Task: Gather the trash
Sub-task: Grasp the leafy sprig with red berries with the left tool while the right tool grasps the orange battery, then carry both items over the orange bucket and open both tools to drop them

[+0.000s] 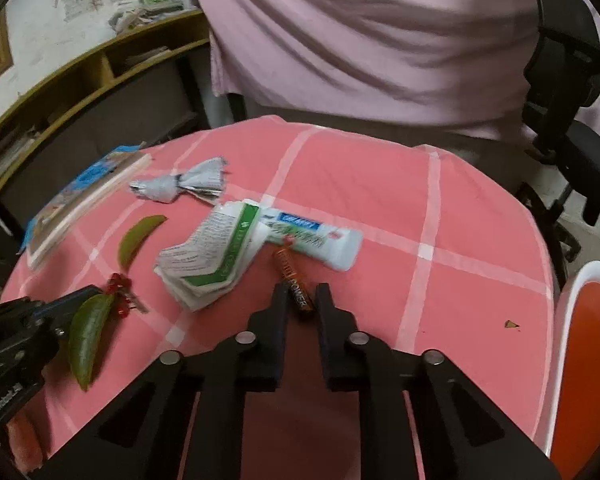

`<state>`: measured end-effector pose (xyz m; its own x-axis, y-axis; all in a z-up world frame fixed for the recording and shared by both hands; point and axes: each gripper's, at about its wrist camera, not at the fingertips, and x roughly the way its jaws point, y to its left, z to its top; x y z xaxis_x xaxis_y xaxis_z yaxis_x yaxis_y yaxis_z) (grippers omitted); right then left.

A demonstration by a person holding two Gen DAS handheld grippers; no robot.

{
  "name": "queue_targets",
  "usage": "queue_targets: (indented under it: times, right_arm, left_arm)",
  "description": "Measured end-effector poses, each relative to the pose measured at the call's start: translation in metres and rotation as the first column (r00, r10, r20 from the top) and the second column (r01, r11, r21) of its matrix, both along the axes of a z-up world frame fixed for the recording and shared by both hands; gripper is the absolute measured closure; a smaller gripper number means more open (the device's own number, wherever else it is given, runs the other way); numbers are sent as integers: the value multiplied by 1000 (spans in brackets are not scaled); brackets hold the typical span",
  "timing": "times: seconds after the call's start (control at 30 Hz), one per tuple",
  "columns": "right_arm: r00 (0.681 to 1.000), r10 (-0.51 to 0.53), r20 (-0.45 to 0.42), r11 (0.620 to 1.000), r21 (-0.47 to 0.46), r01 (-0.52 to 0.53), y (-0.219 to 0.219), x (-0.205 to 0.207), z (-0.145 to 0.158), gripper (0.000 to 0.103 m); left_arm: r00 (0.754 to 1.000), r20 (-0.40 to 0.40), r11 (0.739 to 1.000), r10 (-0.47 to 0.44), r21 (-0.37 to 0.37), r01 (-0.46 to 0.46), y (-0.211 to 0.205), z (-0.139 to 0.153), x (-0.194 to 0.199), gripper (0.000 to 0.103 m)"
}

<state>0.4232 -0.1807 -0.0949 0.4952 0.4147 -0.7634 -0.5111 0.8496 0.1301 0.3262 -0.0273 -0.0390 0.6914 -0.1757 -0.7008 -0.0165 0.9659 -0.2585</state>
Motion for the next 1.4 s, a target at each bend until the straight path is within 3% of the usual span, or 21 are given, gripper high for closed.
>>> queue_targets:
  times: [0.13,0.27,0.43,0.67,0.8,1.0,1.17,1.4]
  right_arm:
    - [999,16,30,1000,13,-16,-1,-11,5,95]
    - [996,15,88,998,58,-20,-7,-27,16,95]
    - [980,-17,200,987,161,-16,-27,-52,33,95]
    - [934,-91,345,946,322,-27,-71,-81,56,95]
    - [886,-149,440,942,335,-8,-98,-98,70,95]
    - [836,-278,472,920,380,91,-155,-105,82,95]
    - [807,-394,440,882,428,197,-203,-107,81,95]
    - [778,-527,343,806,491,330,-254,-107,68,95]
  left_arm:
    - [996,93,1000,3,-27,0,2,9,-12,103]
    - [979,204,999,10,39,-18,-8,23,-28,103]
    - [949,315,998,11,56,-30,-18,37,-45,103]
    - [911,400,987,-104,157,44,-61,63,-56,103]
    - [891,414,972,-188,206,109,-91,81,-53,103]
    - [861,403,944,-311,232,233,-148,104,-37,103]
    - [847,366,921,-385,210,328,-198,110,-15,103]
    - [847,253,884,-467,147,444,-261,101,17,103]
